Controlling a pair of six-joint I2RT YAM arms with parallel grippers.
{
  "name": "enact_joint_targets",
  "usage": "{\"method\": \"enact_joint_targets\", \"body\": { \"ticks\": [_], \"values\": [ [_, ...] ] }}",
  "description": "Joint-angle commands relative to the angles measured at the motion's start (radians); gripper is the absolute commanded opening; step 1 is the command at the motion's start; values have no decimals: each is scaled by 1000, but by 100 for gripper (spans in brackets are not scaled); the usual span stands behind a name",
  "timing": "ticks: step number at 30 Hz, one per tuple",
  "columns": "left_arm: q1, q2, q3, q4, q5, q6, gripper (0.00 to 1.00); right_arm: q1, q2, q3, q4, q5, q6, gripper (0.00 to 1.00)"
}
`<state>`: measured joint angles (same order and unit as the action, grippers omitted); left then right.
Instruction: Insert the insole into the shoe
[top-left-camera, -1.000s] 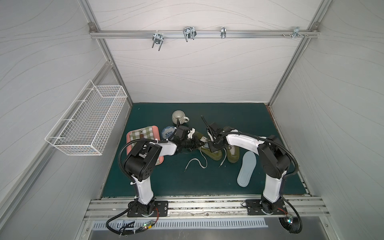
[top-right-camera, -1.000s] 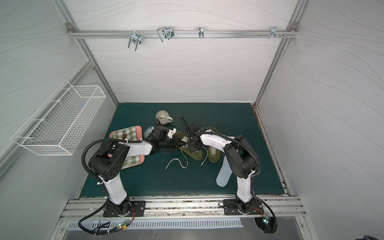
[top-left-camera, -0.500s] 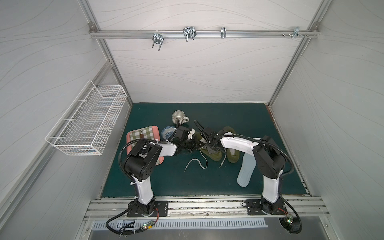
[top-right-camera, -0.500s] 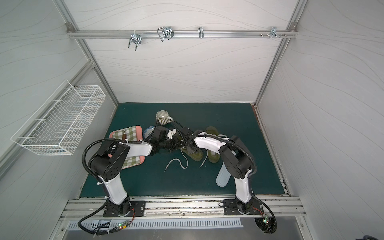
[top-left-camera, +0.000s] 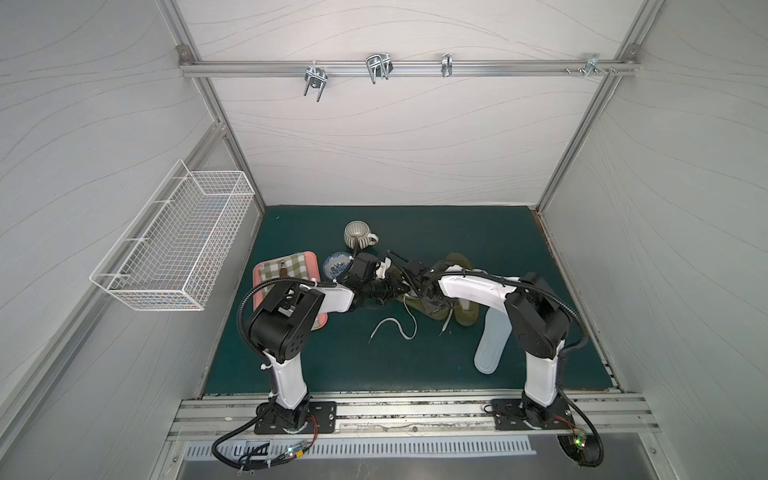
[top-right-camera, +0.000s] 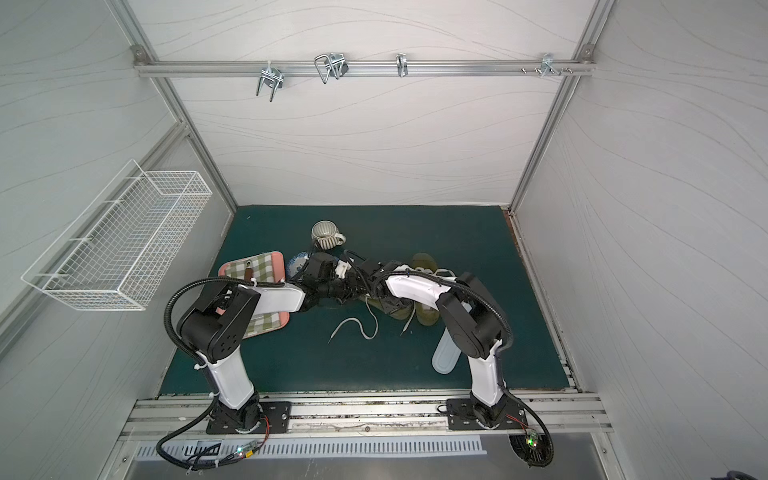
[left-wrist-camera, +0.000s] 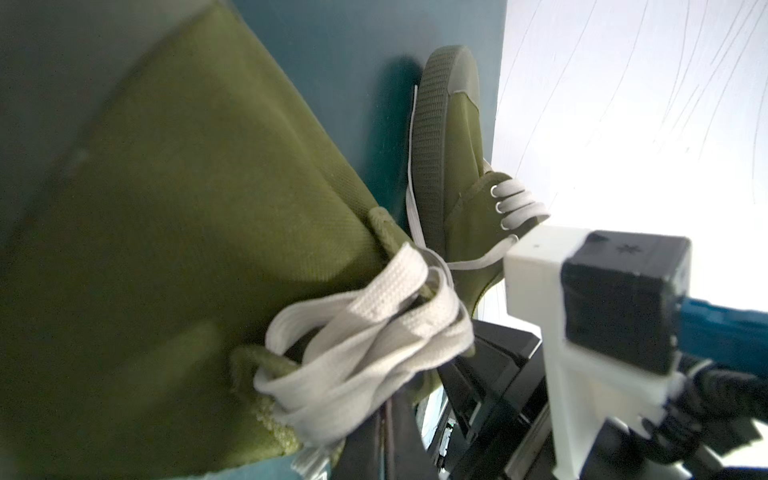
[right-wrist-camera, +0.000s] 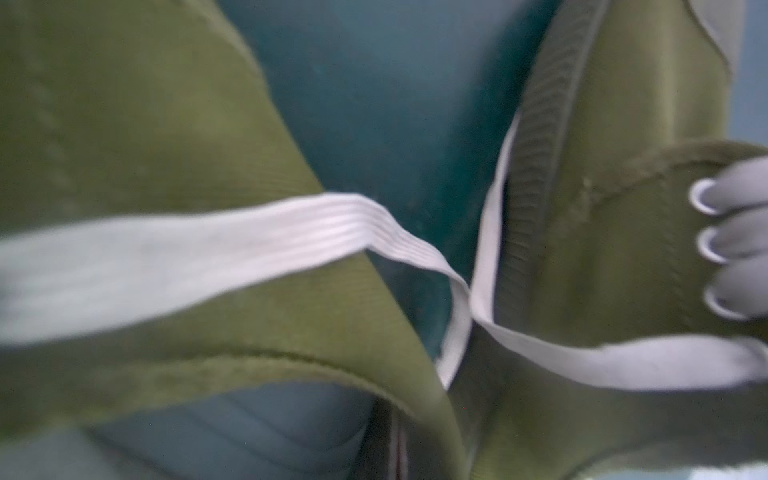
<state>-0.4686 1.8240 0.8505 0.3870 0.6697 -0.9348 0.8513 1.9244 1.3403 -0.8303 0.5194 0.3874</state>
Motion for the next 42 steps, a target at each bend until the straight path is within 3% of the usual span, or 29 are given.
{"method": "enact_joint_targets", "body": {
  "ticks": [1, 6, 10, 15, 19, 22, 30, 42],
  "values": [
    [-4, -2, 10, 14, 2, -4, 0, -20, -55, -52, -54, 22, 25, 0],
    [-3, -1, 14, 9, 5, -4, 0, -101, 32, -40, -47, -146, -18, 0],
    [-3, -1, 16, 11, 1, -5, 0, -63, -77, -10, -85, -251, -53, 0],
    [-3, 0, 37, 0, 4, -6, 0, -42, -109, -6, -143, -385, -58, 0],
    [-3, 0, 40, -2, 2, -4, 0, -70, -55, -118, 32, -490, -39, 0],
    [-4, 9, 45, 0, 7, -7, 0, -96, 29, -76, 21, -549, -51, 0],
    [-3, -1, 67, -42, 9, 14, 0, -90, -171, -86, 114, -567, 12, 0],
    [-2, -26, 103, -128, 9, 60, 0, -99, -24, -100, 262, -547, 85, 0]
  ]
}}
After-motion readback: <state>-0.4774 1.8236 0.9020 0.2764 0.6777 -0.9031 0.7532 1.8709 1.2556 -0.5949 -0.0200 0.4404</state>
